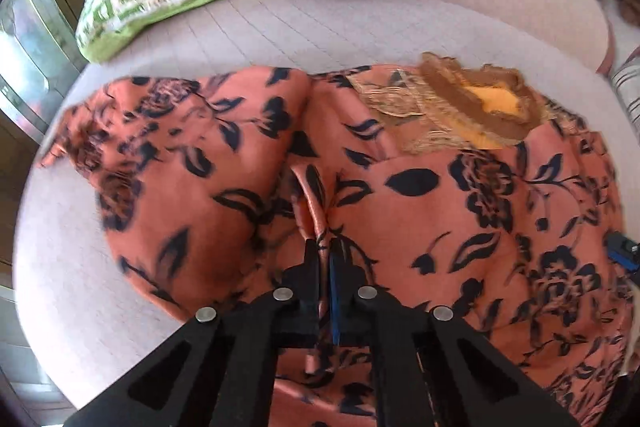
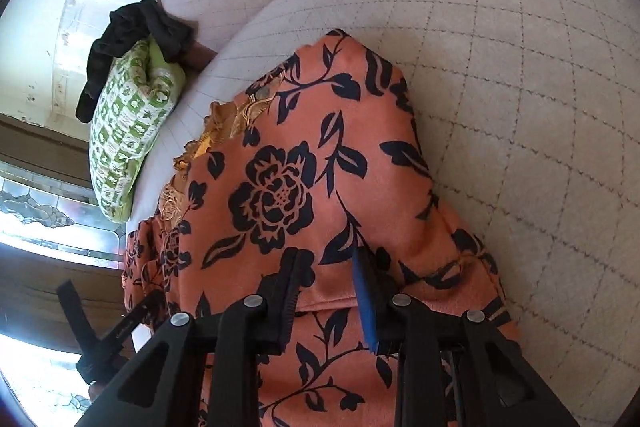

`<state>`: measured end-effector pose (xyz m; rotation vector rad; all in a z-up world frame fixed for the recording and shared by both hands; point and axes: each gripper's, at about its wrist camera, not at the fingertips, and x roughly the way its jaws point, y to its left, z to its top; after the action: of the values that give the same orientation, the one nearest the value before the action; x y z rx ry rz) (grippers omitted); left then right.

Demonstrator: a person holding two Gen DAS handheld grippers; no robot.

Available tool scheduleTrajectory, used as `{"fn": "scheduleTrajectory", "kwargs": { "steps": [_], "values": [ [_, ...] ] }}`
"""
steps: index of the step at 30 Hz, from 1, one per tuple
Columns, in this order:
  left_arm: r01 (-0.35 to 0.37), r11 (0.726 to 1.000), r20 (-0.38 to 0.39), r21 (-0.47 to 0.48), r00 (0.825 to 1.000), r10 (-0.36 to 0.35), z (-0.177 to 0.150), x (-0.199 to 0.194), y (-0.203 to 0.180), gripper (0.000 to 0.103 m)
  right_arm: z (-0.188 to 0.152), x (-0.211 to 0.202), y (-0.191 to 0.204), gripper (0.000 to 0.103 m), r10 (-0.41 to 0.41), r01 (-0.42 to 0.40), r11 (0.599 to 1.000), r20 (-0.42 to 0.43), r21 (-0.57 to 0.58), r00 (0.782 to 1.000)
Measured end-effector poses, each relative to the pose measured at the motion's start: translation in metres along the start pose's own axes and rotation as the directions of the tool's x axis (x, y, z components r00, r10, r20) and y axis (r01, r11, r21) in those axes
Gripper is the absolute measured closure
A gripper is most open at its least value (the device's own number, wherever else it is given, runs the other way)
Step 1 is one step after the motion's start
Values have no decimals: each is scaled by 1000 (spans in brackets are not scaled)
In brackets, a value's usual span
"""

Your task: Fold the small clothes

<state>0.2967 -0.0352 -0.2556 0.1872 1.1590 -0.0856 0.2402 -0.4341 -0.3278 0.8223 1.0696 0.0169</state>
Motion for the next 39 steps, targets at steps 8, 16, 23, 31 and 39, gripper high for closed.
{"fn": "scheduleTrajectory", "kwargs": {
  "steps": [8,16,23,31,39],
  "values": [
    [-80,994,1,74,997,80,15,-9,-3,96,-3,5,4,73,-23,24,999,18,-29,1000],
    [16,987,57,-158,998,-7,16,-44,98,35,-4,1,0,73,3,-2,999,34,-33,999],
    [-23,870,66,-493,996,64,10,-39,237,28,-24,-41,51,65,82,-7,967,287,-254,954],
    [87,654,49,-752,996,-76,1,17,299,28,-44,30,80,65,-40,71,912,84,-404,996],
    [207,461,164,-863,978,-131,17,52,336,28,-36,33,71,66,-8,37,917,73,-398,997]
  ]
}}
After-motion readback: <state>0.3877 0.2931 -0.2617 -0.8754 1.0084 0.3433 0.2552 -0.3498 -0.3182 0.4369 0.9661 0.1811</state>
